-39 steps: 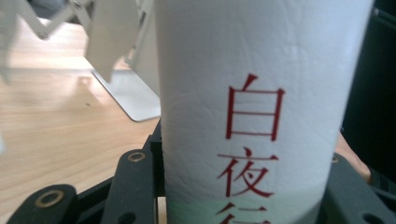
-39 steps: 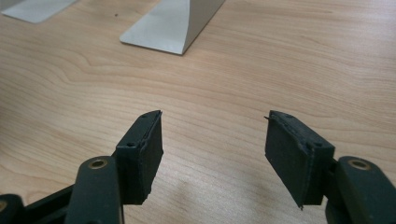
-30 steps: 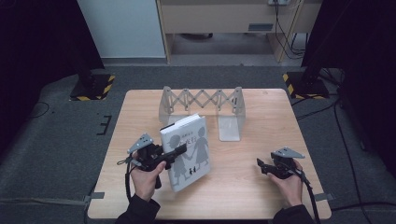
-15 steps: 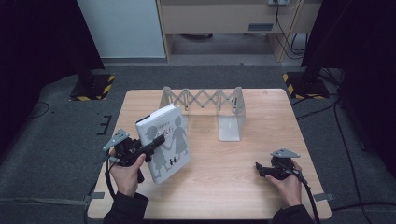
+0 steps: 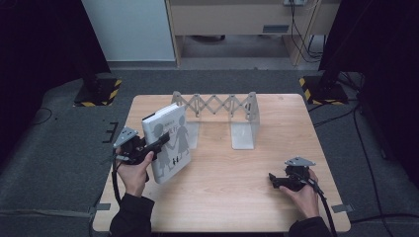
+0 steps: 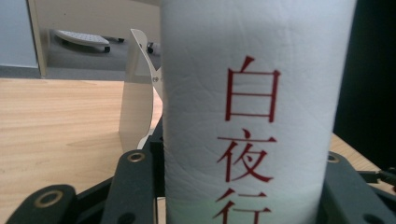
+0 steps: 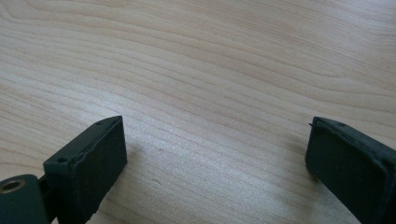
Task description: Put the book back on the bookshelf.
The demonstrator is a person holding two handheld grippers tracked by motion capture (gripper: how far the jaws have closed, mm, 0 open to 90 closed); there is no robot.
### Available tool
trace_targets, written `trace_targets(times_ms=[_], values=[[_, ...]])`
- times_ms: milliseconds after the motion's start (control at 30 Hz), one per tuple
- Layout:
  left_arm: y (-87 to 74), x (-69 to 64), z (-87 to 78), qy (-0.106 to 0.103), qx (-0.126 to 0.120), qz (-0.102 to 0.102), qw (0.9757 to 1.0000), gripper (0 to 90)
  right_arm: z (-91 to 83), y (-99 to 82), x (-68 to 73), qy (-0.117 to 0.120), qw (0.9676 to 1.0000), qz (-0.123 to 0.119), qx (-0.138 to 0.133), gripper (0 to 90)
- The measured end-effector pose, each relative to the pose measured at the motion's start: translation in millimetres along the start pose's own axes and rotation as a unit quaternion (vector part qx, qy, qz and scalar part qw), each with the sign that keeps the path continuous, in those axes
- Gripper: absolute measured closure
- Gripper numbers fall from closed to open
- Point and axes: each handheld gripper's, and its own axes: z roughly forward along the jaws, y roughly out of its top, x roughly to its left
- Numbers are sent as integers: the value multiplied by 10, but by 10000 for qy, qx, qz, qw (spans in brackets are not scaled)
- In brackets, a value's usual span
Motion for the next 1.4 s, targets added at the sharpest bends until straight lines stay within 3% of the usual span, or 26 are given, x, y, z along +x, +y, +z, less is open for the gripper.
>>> trace_targets(times_ms=[67, 267, 467, 700, 933, 1067, 1233, 1400], values=[[20, -11, 106, 71, 37, 72, 9999, 530, 1, 0, -1, 5, 10000, -8, -5, 57], [60, 7, 261, 189, -5, 24, 9998, 530, 1, 0, -1, 6, 10000, 5, 8, 54], [109, 14, 448, 457, -73, 132, 9988, 530, 0, 0, 1, 15, 10000, 12, 11, 54], [64, 26, 629, 532, -71, 37, 9986, 529, 1, 1, 0, 11, 10000, 10, 12, 54], [-9, -9, 768, 703, -160, 239, 9971, 529, 2, 1, 0, 17, 10000, 4, 8, 53], [-53, 1, 764, 633, -262, 265, 9973, 527, 2, 1, 0, 16, 10000, 3, 8, 53], [-79, 32, 701, 634, -176, 267, 9975, 520, 3, 1, -1, 15, 10000, -6, 5, 53], [-202, 124, 521, 439, -79, 216, 9988, 516, 2, 1, 0, 16, 10000, 2, 9, 53]])
